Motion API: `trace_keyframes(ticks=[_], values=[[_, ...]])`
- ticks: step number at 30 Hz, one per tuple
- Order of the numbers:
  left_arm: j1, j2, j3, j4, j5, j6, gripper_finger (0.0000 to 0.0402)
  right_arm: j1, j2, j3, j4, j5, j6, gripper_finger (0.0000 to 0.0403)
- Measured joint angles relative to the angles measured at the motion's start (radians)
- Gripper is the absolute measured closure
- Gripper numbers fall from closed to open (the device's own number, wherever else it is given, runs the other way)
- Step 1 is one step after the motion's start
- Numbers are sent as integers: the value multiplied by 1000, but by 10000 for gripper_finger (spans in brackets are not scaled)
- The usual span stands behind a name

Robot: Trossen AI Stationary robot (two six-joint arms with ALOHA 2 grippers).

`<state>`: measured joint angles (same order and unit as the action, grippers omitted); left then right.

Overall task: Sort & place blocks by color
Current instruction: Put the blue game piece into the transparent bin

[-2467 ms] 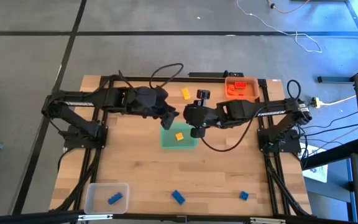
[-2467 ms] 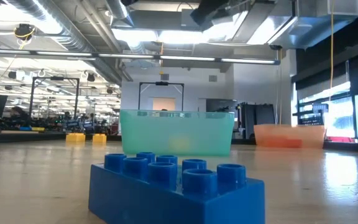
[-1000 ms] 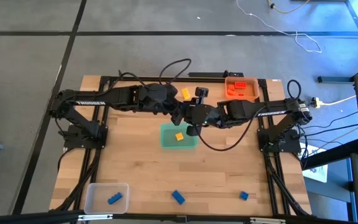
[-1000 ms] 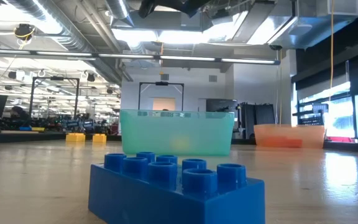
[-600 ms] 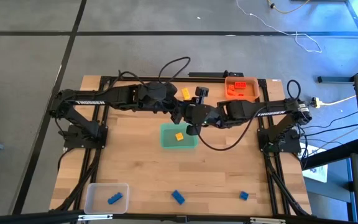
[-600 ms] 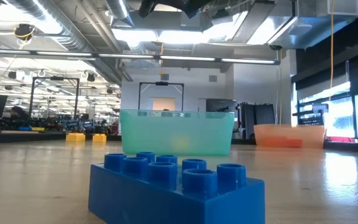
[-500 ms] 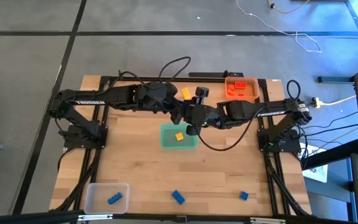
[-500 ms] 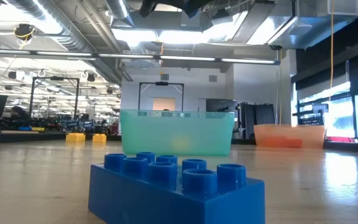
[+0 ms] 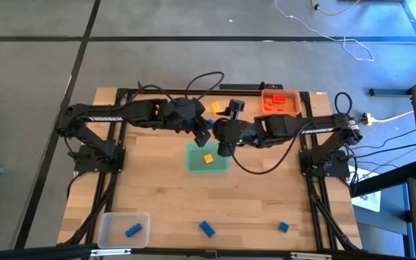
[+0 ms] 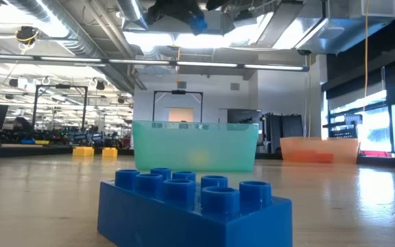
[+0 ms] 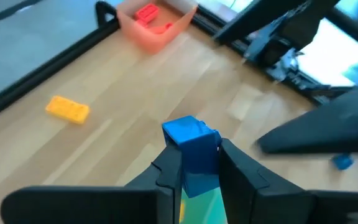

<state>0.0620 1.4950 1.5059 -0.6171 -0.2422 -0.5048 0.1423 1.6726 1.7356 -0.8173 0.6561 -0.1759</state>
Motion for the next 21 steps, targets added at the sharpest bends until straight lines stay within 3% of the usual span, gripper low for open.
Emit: trace_keyframes(ticks=[4,12,15,21], values=[[9,-48,0,-116,-2,45,336,0,0,87,-196,-16,115,125],[-59,-194,-1,-527,86,65,336,0,-1,249,-519,-208,283,124],[-132,-228,3,-650,160,4,336,0,0,279,-571,-261,282,124],[-369,-237,-1,-835,349,-166,336,-8,0,289,-573,-266,276,124]])
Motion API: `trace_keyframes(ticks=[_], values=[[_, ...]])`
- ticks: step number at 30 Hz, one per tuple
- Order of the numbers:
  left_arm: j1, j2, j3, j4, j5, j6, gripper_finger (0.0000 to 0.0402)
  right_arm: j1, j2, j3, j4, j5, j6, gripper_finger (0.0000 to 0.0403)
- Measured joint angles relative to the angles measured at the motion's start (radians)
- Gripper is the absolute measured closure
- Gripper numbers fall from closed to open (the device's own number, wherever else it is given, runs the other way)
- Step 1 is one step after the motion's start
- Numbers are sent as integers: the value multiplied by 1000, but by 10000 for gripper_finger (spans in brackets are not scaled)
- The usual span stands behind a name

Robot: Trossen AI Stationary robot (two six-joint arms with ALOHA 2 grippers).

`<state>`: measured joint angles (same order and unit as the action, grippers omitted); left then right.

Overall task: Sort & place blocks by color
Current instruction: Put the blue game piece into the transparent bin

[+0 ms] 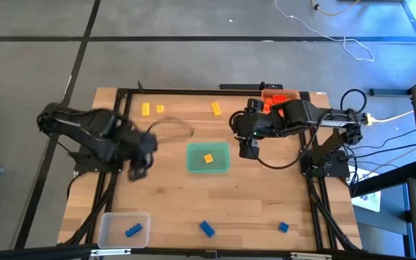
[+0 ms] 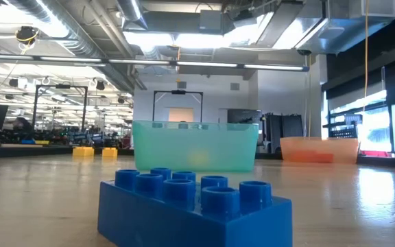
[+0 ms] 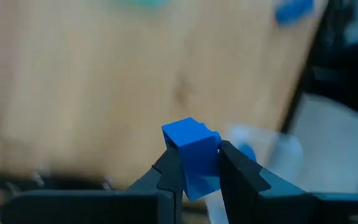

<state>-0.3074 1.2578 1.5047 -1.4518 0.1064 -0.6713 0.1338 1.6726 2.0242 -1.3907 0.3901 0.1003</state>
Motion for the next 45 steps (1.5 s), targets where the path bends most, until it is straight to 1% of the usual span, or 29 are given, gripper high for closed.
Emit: trace_keyframes(ticks=[4,8,10,13,16,19,21,26,31,34,35,40,45], values=[[-182,29,1,0,78,-157,336,-13,0,0,1,0,2,124],[-336,74,-29,32,124,-361,336,-26,0,0,2,0,1,124],[-414,95,-70,103,142,-448,336,-28,0,0,4,0,1,124],[-503,122,-159,264,139,-575,336,-27,0,0,18,0,-1,124],[-574,148,-253,444,95,-695,336,-27,0,0,28,0,-1,124],[-628,178,-325,563,48,-776,336,-27,0,0,30,0,-2,124],[-655,198,-358,587,34,-812,336,-27,0,0,33,0,-1,124],[-689,244,-411,593,36,-839,336,-27,0,0,41,0,2,124],[-701,252,-457,655,46,-841,336,-27,0,0,40,-2,28,124],[-701,252,-473,662,45,-841,336,-27,0,0,40,-3,28,124],[-701,252,-477,662,45,-841,333,-27,0,0,40,-4,28,124],[-701,252,-493,662,45,-838,285,-27,0,0,40,-51,28,124],[-701,252,-498,661,41,-837,275,-27,0,0,40,-55,28,124]])
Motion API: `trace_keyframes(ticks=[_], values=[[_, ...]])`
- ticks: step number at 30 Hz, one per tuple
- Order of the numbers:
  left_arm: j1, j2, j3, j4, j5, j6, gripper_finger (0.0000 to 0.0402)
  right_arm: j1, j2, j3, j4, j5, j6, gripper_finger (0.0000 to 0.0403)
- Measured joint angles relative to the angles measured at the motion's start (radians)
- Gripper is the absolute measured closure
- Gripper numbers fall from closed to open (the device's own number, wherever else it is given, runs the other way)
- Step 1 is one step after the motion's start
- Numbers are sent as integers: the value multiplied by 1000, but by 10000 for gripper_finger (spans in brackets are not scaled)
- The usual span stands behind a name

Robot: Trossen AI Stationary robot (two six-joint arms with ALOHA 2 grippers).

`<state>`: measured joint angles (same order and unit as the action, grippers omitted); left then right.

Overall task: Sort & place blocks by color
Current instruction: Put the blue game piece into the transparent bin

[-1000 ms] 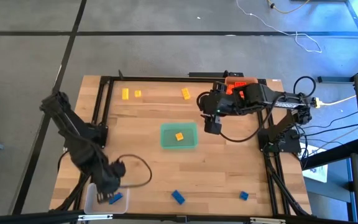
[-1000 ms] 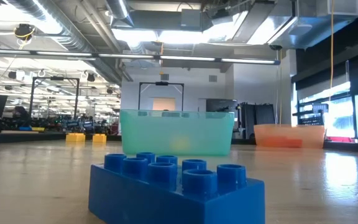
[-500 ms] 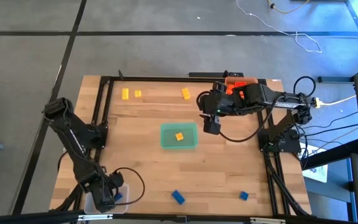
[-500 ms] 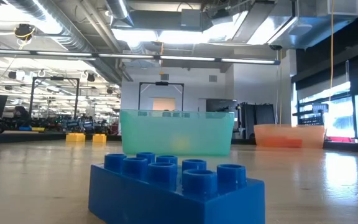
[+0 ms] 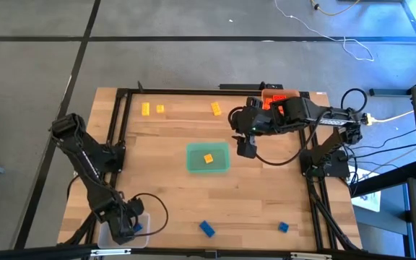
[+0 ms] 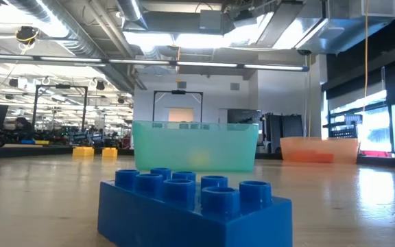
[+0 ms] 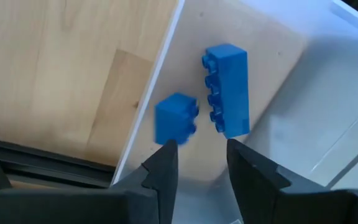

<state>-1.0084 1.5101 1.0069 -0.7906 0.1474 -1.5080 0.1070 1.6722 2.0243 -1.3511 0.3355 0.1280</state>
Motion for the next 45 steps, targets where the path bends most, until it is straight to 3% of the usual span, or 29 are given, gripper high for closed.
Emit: trace_keyframes(ticks=[6,8,14,23,29,32,36,40,45], values=[[0,-6,9,0,-8,31,273,0,0,0,-1,-6,10,124],[0,-24,18,-5,-30,25,273,-2,2,0,-6,-68,22,124],[3,-140,42,-14,-268,15,274,-22,4,-6,-19,-307,-19,124],[22,-319,43,-197,-530,-86,273,-45,4,-7,-219,-434,-16,124],[22,-386,43,-335,-580,-70,273,7,0,-57,-220,-511,197,124],[22,-413,43,-384,-593,3,274,80,-1,-93,-218,-559,359,124],[22,-443,43,-452,-639,140,275,184,-1,-172,-171,-537,591,124],[22,-465,43,-479,-643,288,275,267,-1,-275,28,-529,832,124],[22,-484,43,-500,-647,344,275,336,15,-410,412,-448,1056,124]])
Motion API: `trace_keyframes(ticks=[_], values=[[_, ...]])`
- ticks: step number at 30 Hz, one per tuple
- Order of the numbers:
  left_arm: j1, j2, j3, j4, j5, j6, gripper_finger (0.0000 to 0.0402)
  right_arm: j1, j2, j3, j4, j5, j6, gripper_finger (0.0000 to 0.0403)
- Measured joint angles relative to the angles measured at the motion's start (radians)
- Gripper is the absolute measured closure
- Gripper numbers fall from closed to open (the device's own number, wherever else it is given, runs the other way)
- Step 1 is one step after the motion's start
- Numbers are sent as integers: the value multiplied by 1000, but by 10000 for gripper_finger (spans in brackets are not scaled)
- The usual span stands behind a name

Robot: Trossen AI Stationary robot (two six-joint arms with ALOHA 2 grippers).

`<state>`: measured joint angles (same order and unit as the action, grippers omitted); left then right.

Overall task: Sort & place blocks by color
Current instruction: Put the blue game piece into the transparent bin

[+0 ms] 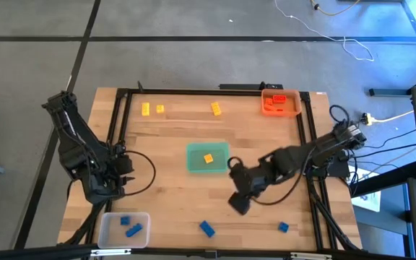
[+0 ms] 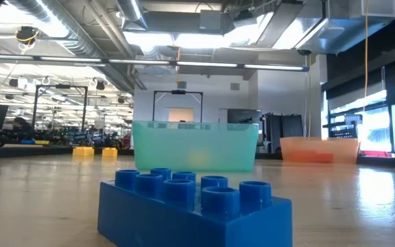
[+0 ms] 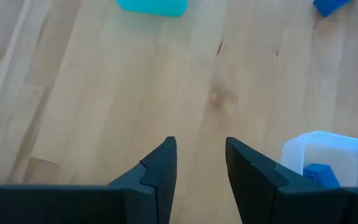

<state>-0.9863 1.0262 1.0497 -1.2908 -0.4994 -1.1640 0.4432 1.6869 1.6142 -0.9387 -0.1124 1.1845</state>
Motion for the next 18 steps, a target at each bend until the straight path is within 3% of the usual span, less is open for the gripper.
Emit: trace_keyframes(ticks=[5,18], values=[[0,-7,0,-5,-16,24,275,46,90,-60,225,93,17,124],[14,-7,0,-3,-7,14,275,79,359,-62,440,165,-16,124]])
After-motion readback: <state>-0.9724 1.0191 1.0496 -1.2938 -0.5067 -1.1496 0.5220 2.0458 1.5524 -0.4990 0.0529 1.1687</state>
